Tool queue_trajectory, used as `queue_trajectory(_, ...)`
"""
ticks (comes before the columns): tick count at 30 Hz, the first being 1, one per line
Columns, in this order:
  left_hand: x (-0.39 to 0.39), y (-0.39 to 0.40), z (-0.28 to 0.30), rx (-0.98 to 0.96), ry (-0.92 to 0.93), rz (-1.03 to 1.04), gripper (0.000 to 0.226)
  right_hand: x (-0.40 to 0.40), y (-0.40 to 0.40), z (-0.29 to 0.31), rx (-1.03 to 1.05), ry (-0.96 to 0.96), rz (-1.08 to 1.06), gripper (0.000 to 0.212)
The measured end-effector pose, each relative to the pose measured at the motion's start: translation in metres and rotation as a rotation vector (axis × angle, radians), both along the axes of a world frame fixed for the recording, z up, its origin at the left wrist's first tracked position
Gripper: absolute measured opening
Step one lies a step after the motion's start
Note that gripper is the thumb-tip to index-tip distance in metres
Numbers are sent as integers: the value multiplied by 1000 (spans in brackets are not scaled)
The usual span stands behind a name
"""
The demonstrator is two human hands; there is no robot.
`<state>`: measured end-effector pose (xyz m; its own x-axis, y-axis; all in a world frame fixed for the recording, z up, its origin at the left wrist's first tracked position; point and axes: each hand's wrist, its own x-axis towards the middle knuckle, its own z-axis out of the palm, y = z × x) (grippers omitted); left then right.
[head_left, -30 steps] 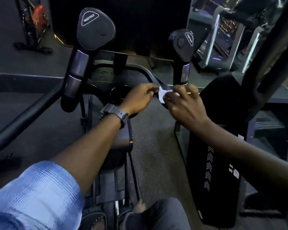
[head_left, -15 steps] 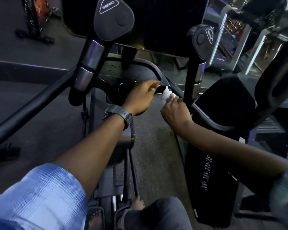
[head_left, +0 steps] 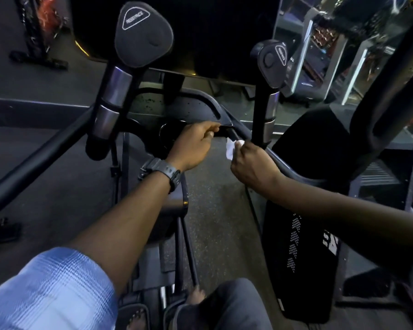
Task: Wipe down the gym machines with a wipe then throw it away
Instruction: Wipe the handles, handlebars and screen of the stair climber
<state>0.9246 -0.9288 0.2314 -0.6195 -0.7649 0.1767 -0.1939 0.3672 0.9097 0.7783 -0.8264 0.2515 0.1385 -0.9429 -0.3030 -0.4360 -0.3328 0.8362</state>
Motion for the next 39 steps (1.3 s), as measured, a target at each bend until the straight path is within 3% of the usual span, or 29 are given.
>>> queue_trajectory(3, 1, 2, 1, -15, -7, -2, 35, -15, 7, 12, 95, -47, 195, 29)
queue_trajectory(6, -2, 3, 2, 57, 23, 21, 33, -25, 16, 30, 7, -133, 341, 30)
queue_trajectory(12, -27, 22, 34, 330, 319, -82, 27, -42, 34, 72, -171, -423, 528, 28)
queue_trajectory(15, -33, 34, 57, 499, 471, -128, 28, -28, 32, 100, -364, -672, 394, 26)
queue_trajectory(18, -34, 40, 64, 545, 553, -174, 41, -14, 16, 113, -698, -1075, 199, 24)
queue_trajectory(21, -36, 42, 72, 600, 564, -142, 58, -6, 13, 90, -970, -1308, 225, 18)
queue_trajectory(24, -38, 41, 81, 626, 555, -43, 59, -5, 27, 54, -1154, -1555, -52, 17)
queue_trajectory(26, -39, 42, 86, 611, 560, -3, 51, -8, 21, 50, -1116, -1773, -288, 18)
queue_trajectory(28, -40, 42, 91, 578, 607, 25, 48, -10, -1, 74, -993, -2152, -437, 20)
queue_trajectory(30, -40, 43, 102, 560, 661, 79, 49, -8, -23, 109, -804, -2523, -445, 25)
queue_trajectory(32, -41, 42, 112, 540, 682, 151, 47, -4, -37, 135, -620, -2721, -441, 30)
queue_trajectory(36, -39, 43, 121, 461, 681, 252, 38, -14, -22, 118, -366, -2709, -623, 43)
queue_trajectory(39, -30, 42, 124, 419, 653, 298, 39, -15, -17, 125, -22, -2637, -651, 61)
